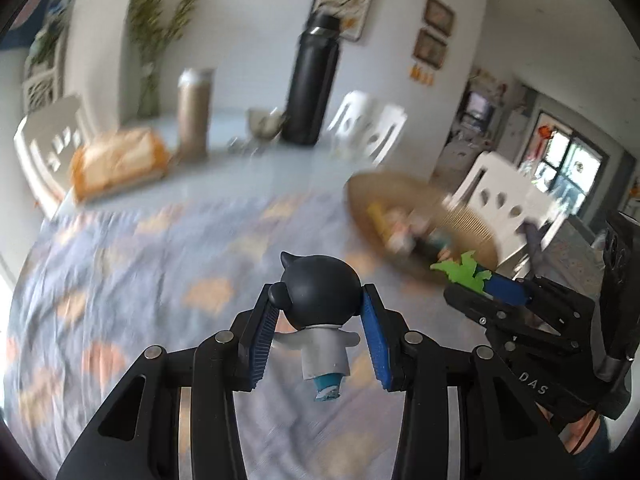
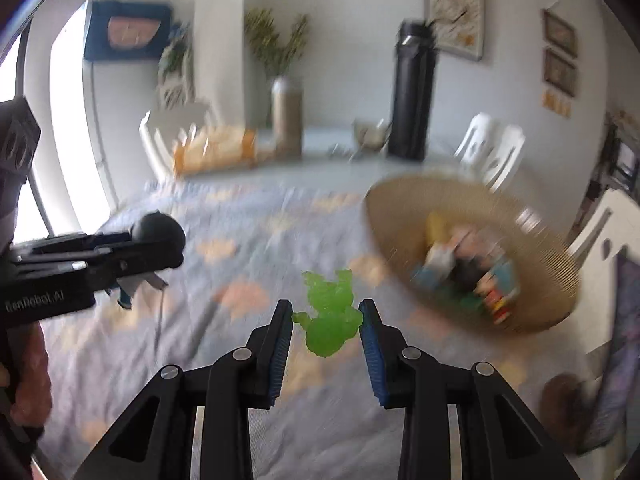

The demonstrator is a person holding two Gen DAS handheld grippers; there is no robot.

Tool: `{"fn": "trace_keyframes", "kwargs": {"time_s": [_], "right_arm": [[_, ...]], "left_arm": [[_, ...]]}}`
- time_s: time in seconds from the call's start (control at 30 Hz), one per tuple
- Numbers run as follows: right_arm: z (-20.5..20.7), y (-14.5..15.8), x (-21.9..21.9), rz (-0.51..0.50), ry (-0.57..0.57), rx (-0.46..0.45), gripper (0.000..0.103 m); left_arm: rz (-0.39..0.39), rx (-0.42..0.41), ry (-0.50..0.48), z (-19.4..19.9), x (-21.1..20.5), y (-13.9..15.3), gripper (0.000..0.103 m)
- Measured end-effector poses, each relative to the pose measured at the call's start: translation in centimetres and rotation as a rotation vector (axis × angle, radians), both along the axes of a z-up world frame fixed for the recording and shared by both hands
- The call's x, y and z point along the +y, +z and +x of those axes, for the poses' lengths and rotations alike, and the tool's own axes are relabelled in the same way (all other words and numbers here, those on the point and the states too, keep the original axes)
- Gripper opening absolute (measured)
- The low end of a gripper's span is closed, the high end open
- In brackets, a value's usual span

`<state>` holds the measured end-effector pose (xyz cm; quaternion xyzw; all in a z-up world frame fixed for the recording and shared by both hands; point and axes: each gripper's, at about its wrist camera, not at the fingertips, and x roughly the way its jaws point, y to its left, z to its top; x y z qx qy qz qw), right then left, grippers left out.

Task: Organize rigid objects
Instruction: 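Carry black-haired figure and lime green toy into the amber bowl and release both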

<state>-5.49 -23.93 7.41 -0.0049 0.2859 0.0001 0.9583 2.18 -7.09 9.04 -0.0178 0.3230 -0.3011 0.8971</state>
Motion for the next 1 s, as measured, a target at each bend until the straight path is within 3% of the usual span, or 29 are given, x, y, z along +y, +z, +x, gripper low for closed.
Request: {"fn": "trace_keyframes", "kwargs": {"time_s": [0.2,0.3,0.4,0.57,0.7,0.77,0.8,0.83,1.0], "right_arm": [[-0.5,7.2,-4.7,0.013,-0.185,-0.146,0.033],[0.2,8.7,-7.1,0.044,-0.237,-0.146,0.033],[1.7,8.4,-9.6,0.104,-0.278,-0.098,0.033],[4.4,5.1,-11.8,0.163,-0.311,0.027,0.033],[6.0,2.8,-12.7,0.209,-0.326,0.106,0.033],[6.3,2.7,-13.0,0.203,-0.344,0.099,0.040],[6.1,2.8,-12.9,0.190,-0.357,0.093,0.049],[5.8,3.0,-12.9,0.177,-0.364,0.077,0.052],[3.9,4.7,-11.2,0.123,-0.344,0.014,0.059]], "left_arm": [[-0.059,-0.090,-0.061,1.8,-5.6,5.7,0.039],[-0.073,-0.091,-0.089,3.2,-8.3,6.5,0.039],[-0.069,-0.061,-0.115,4.3,-10.7,5.7,0.038],[-0.052,0.026,-0.143,6.1,-13.9,2.6,0.038],[-0.019,0.047,-0.135,6.9,-15.0,1.1,0.039],[-0.020,0.025,-0.115,6.8,-14.8,1.2,0.051],[-0.024,0.003,-0.104,6.4,-14.4,1.5,0.062],[-0.034,-0.019,-0.095,6.1,-13.8,2.0,0.072],[-0.053,-0.116,-0.018,4.0,-9.0,4.7,0.076]]}}
